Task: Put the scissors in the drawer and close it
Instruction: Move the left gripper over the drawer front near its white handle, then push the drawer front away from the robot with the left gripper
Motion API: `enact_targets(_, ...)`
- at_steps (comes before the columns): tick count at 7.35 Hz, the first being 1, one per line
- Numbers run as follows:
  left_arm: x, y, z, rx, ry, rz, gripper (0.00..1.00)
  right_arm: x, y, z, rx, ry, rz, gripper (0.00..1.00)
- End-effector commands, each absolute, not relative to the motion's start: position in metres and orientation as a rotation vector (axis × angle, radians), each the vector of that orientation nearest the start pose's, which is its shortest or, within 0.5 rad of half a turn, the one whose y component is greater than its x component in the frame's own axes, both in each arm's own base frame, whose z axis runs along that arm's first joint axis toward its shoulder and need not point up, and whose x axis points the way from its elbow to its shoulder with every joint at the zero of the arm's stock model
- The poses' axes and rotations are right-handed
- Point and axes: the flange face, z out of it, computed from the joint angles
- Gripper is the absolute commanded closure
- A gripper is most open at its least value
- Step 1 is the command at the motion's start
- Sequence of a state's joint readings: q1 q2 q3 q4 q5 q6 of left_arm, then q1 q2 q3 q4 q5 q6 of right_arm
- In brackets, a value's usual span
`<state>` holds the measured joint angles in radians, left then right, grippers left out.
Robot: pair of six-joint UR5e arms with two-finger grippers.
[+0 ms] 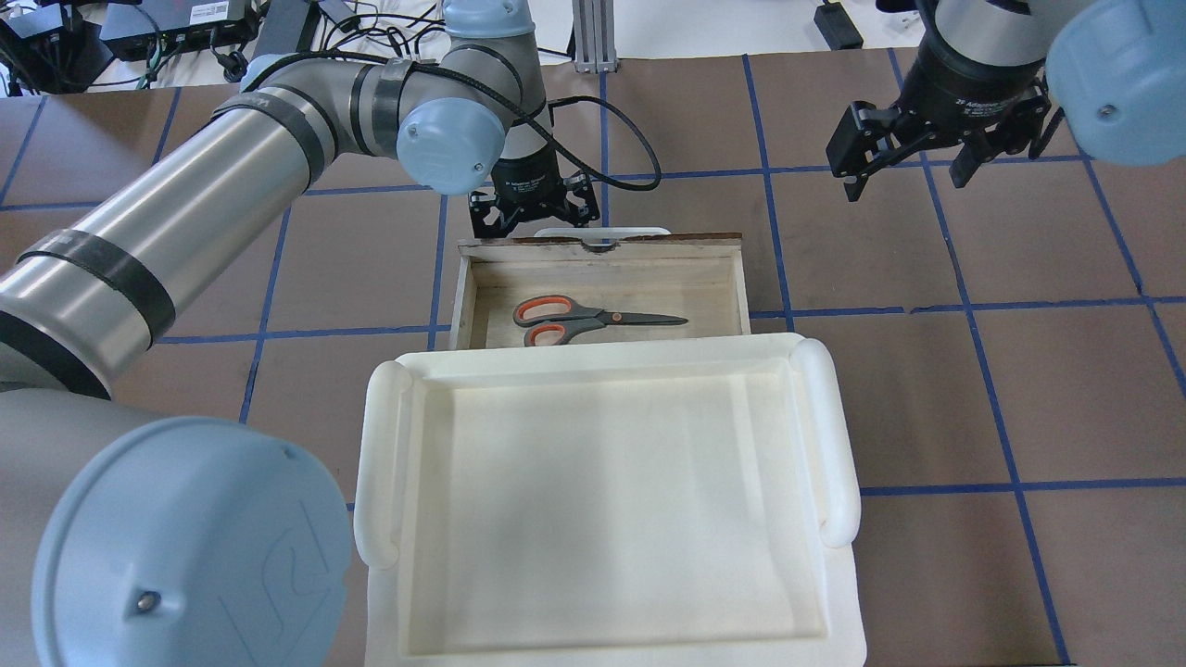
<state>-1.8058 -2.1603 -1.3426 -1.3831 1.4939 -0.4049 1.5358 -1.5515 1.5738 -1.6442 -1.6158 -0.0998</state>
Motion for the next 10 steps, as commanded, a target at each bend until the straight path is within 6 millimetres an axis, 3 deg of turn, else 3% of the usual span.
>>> enact_targets(1,-0.299,-0.625,0.272,-0.268,3.126,0.317,0.00,0.111,-0.510,0.484,-0.101,3.187,-0.081,0.00)
enact_targets(6,-0.293,-0.608,0.277,-0.246,3.111,0.353,0.00,0.111,-0.510,0.485,-0.101,3.187,-0.088,0.00)
enact_targets(10,-0.289,-0.593,0.293,-0.251,3.098,0.393,0.00,0.111,-0.510,0.485,-0.101,3.187,-0.083,0.00)
